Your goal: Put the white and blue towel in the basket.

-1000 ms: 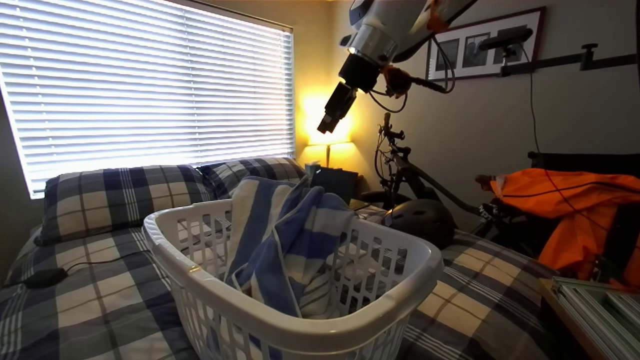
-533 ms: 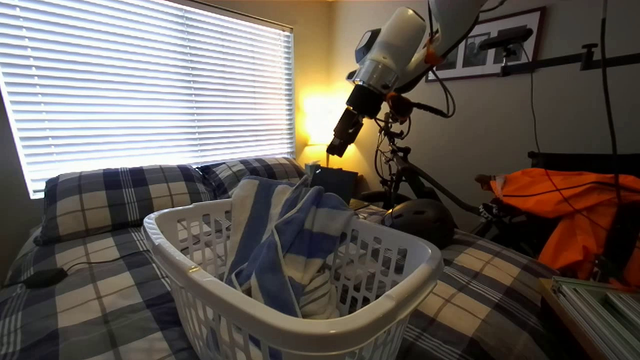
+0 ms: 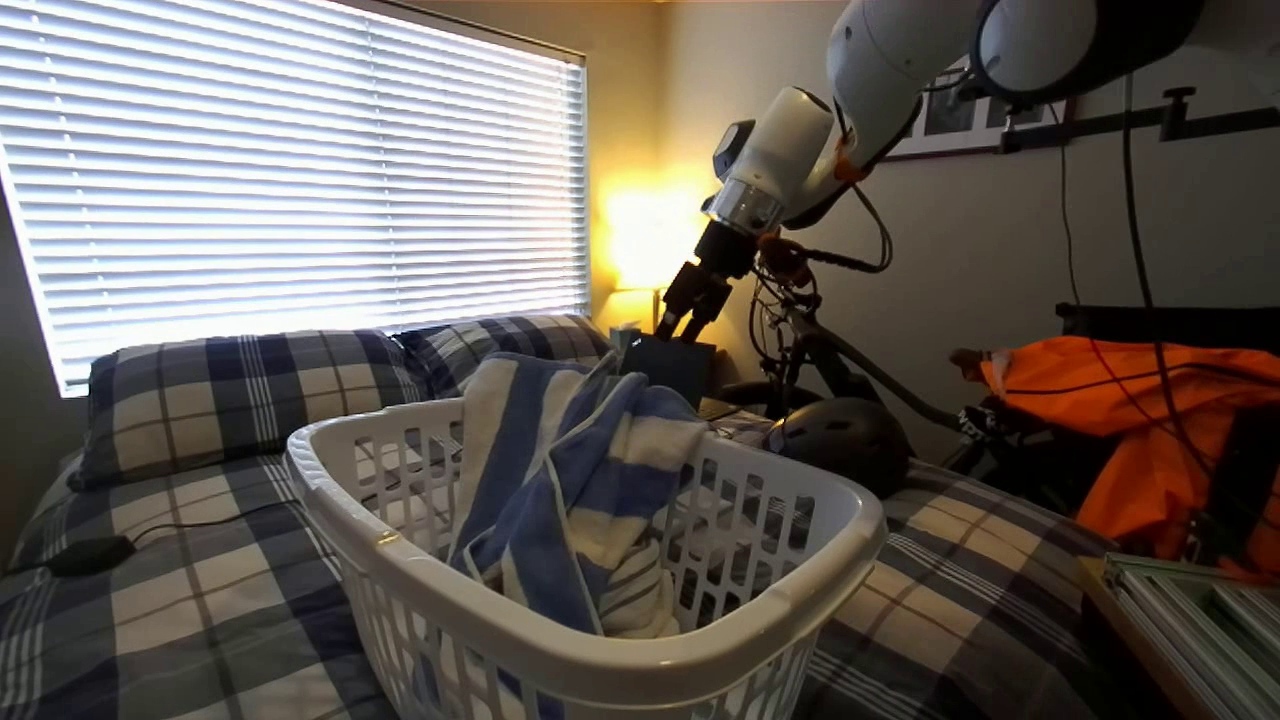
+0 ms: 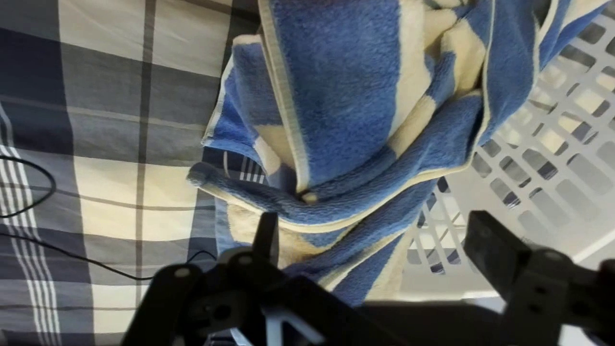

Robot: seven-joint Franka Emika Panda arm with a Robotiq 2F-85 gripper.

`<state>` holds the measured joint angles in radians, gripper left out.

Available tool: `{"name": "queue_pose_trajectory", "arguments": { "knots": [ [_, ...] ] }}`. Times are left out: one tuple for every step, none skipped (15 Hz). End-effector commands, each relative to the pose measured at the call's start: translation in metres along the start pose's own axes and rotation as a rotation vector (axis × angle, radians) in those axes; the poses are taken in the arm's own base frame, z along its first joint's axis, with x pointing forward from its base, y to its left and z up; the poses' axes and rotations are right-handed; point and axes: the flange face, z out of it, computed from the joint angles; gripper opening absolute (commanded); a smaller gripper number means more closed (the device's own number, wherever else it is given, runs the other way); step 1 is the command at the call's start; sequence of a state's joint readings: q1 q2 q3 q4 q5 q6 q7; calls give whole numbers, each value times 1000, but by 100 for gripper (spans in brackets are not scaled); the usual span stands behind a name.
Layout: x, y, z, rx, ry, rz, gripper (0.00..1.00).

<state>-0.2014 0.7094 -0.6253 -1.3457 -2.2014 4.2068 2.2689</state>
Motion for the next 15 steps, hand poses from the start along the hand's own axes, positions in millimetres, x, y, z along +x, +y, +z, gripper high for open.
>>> {"name": "queue_pose_trajectory", "arguments": {
  "knots": [
    [16, 19, 20, 51, 6, 78, 100],
    [15, 20, 30, 61, 29, 87, 100],
    [21, 25, 34, 81, 25, 89, 100],
    [22, 25, 43, 104, 36, 101, 100],
    [22, 25, 51, 114, 44, 102, 100],
    [23, 26, 58, 123, 44, 105, 100],
    [23, 27, 65, 131, 42, 108, 100],
    [23, 27, 72, 140, 41, 112, 100],
    [22, 28, 77, 144, 36, 116, 100],
    [22, 28, 82, 150, 34, 122, 100],
    [21, 28, 87, 152, 29, 124, 100],
    [21, 28, 91, 153, 26, 127, 100],
    [20, 28, 95, 157, 22, 131, 76],
    [20, 27, 98, 155, 18, 131, 74],
    [19, 26, 101, 154, 11, 133, 68]
  ]
}}
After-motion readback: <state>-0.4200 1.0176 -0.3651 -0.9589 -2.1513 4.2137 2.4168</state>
